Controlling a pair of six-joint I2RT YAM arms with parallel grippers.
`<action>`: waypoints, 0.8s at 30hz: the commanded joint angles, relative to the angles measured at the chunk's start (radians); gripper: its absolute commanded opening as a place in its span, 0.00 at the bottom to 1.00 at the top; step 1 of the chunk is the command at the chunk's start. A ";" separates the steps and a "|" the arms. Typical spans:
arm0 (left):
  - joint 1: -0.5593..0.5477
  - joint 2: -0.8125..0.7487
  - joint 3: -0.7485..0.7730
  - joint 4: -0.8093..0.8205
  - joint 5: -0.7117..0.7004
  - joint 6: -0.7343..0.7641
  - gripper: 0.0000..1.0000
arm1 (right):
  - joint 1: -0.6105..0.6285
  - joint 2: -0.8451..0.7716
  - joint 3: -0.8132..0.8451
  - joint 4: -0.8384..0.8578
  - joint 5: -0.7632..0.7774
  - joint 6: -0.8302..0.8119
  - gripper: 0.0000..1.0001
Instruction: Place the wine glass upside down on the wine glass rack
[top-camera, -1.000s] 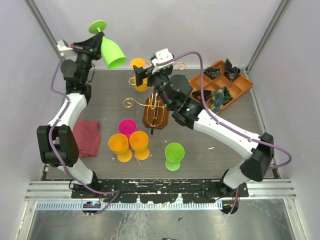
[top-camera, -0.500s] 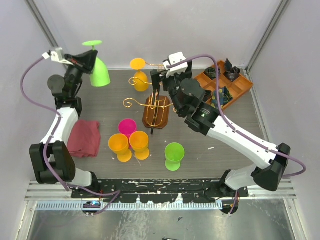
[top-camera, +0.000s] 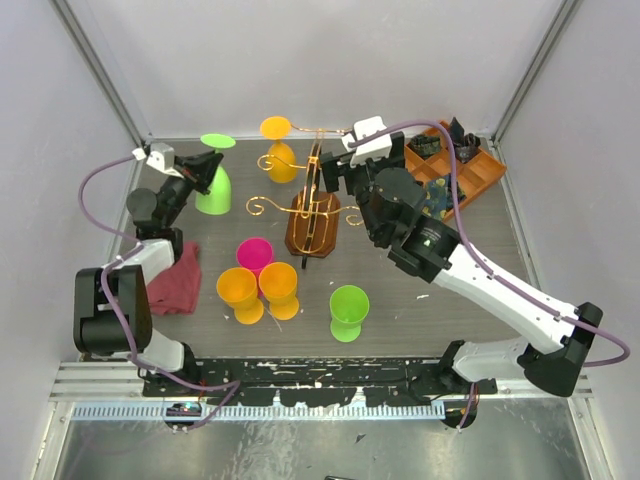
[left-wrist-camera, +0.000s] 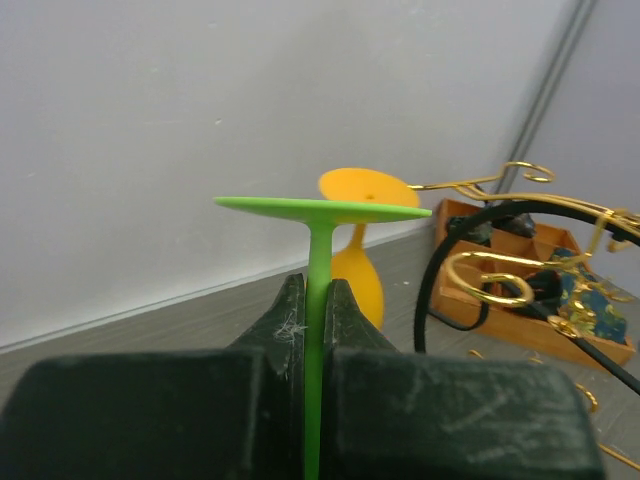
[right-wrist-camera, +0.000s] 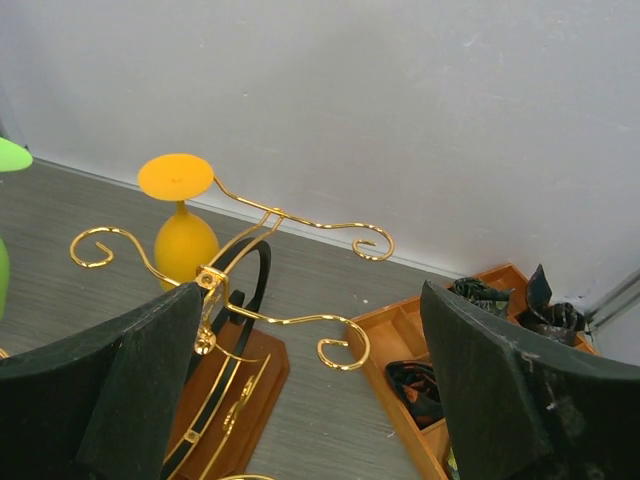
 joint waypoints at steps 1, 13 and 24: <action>-0.050 0.010 -0.052 0.212 0.067 0.008 0.00 | 0.004 -0.049 -0.012 0.008 0.020 -0.024 0.95; -0.121 -0.040 -0.179 0.279 0.055 0.076 0.00 | 0.004 -0.056 -0.034 -0.007 -0.027 -0.046 0.97; -0.208 -0.042 -0.178 0.279 0.024 0.145 0.00 | 0.004 -0.080 -0.077 -0.003 -0.015 -0.047 0.99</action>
